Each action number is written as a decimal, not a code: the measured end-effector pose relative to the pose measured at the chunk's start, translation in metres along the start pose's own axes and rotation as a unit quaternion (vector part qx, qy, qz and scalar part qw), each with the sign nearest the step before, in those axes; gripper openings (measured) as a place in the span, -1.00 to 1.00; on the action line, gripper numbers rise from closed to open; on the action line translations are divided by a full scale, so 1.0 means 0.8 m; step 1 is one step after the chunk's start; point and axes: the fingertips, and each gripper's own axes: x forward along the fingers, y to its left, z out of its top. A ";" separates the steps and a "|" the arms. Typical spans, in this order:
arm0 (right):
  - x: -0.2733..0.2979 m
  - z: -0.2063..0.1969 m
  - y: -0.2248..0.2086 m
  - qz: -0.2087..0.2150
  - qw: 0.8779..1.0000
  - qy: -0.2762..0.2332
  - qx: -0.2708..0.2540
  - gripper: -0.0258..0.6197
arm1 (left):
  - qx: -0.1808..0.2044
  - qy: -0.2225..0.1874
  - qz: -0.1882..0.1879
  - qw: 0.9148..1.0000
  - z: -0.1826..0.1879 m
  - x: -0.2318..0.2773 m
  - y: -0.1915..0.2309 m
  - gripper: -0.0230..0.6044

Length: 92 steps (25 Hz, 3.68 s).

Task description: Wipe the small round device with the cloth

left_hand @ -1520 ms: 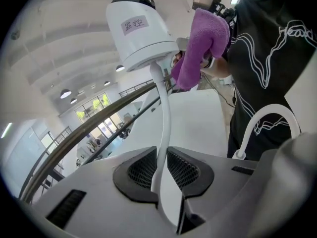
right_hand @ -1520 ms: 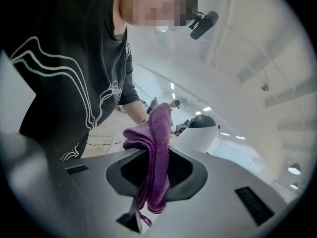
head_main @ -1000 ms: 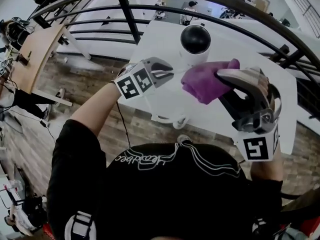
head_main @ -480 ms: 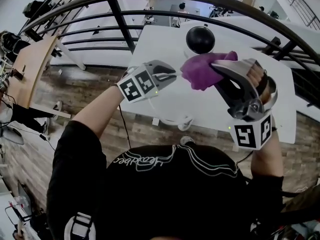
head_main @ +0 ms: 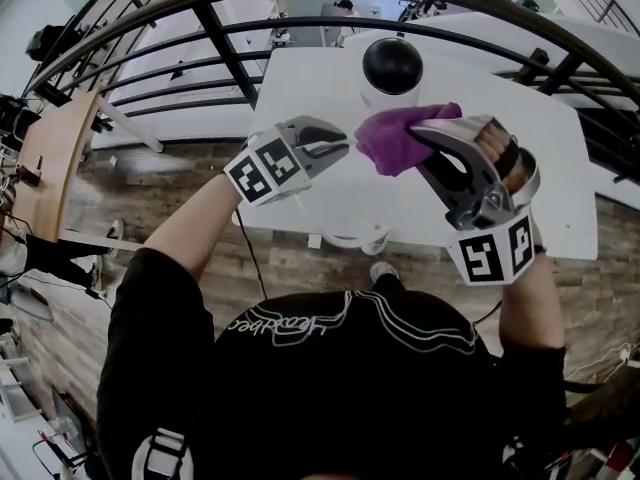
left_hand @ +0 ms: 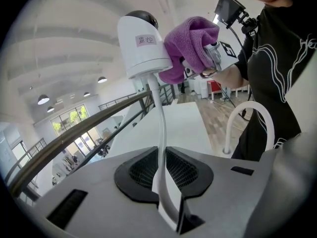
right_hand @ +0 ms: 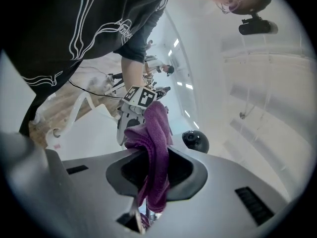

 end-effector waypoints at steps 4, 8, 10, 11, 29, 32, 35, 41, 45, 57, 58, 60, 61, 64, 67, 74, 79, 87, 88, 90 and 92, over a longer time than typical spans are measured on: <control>0.005 -0.003 0.018 0.039 0.998 0.009 0.054 -0.71 | -0.005 -0.009 -0.003 1.000 0.004 -0.003 0.004 -0.74; 0.004 -0.008 0.042 0.064 0.994 0.019 0.092 -0.71 | -0.013 -0.017 -0.010 1.000 0.006 -0.005 0.002 -0.74; -0.001 -0.004 0.048 0.075 0.989 0.007 0.129 -0.71 | -0.014 -0.016 -0.012 1.000 0.007 -0.007 0.001 -0.74; -0.004 -0.001 0.050 0.079 0.986 0.000 0.147 -0.71 | -0.012 -0.012 -0.012 1.000 0.008 -0.007 0.000 -0.74; -0.011 0.008 0.064 0.056 0.974 0.008 0.221 -0.71 | -0.015 -0.001 -0.061 0.998 -0.002 -0.011 -0.002 -0.74; 0.003 0.018 0.062 0.037 0.967 0.029 0.249 -0.71 | 0.002 -0.007 -0.077 0.997 -0.003 -0.010 0.000 -0.75; 0.012 0.031 0.061 0.004 0.958 0.076 0.276 -0.71 | 0.003 -0.025 -0.106 0.994 0.002 -0.010 0.001 -0.75; 0.023 0.045 0.060 -0.065 0.932 0.198 0.296 -0.71 | -0.041 -0.062 -0.159 0.984 0.007 -0.004 0.001 -0.75; 0.022 0.066 0.053 -0.094 0.919 0.236 0.302 -0.71 | -0.050 -0.065 -0.193 0.978 0.011 -0.009 0.005 -0.75; 0.006 0.074 0.029 -0.132 0.911 0.259 0.292 -0.71 | -0.069 -0.076 -0.211 0.972 0.015 -0.013 -0.003 -0.75; 0.008 0.076 0.025 -0.138 0.909 0.255 0.298 -0.71 | -0.073 -0.079 -0.215 0.971 0.014 -0.013 -0.004 -0.75; 0.012 0.078 0.018 -0.149 0.906 0.267 0.293 -0.71 | -0.077 -0.084 -0.225 0.968 0.015 -0.014 -0.004 -0.75; 0.014 0.077 0.014 -0.154 0.903 0.282 0.285 -0.71 | -0.076 -0.086 -0.231 0.966 0.016 -0.014 -0.004 -0.75; 0.020 0.077 0.005 -0.179 0.890 0.320 0.272 -0.71 | -0.081 -0.090 -0.252 0.960 0.017 -0.016 -0.003 -0.74; 0.023 0.079 -0.002 -0.220 0.874 0.357 0.246 -0.71 | -0.087 -0.094 -0.273 0.954 0.012 -0.011 -0.005 -0.74; 0.058 0.100 -0.075 -0.294 0.853 0.398 0.168 -0.71 | -0.108 -0.101 -0.335 0.930 0.006 -0.008 0.006 -0.73; 0.087 0.104 -0.113 -0.322 0.837 0.430 0.106 -0.71 | -0.087 -0.100 -0.358 0.924 -0.007 -0.007 0.011 -0.73; 0.113 0.071 -0.106 -0.314 0.807 0.496 0.070 -0.71 | -0.078 -0.103 -0.404 0.906 -0.012 -0.009 0.015 -0.72; 0.114 0.068 -0.104 -0.315 0.804 0.499 0.074 -0.71 | -0.073 -0.105 -0.405 0.905 -0.013 -0.009 0.014 -0.71; 0.116 0.064 -0.100 -0.320 0.800 0.501 0.082 -0.71 | -0.064 -0.109 -0.408 0.904 -0.013 -0.011 0.014 -0.71; 0.118 0.060 -0.093 -0.320 0.797 0.504 0.092 -0.71 | -0.062 -0.112 -0.414 0.901 -0.011 -0.012 0.013 -0.70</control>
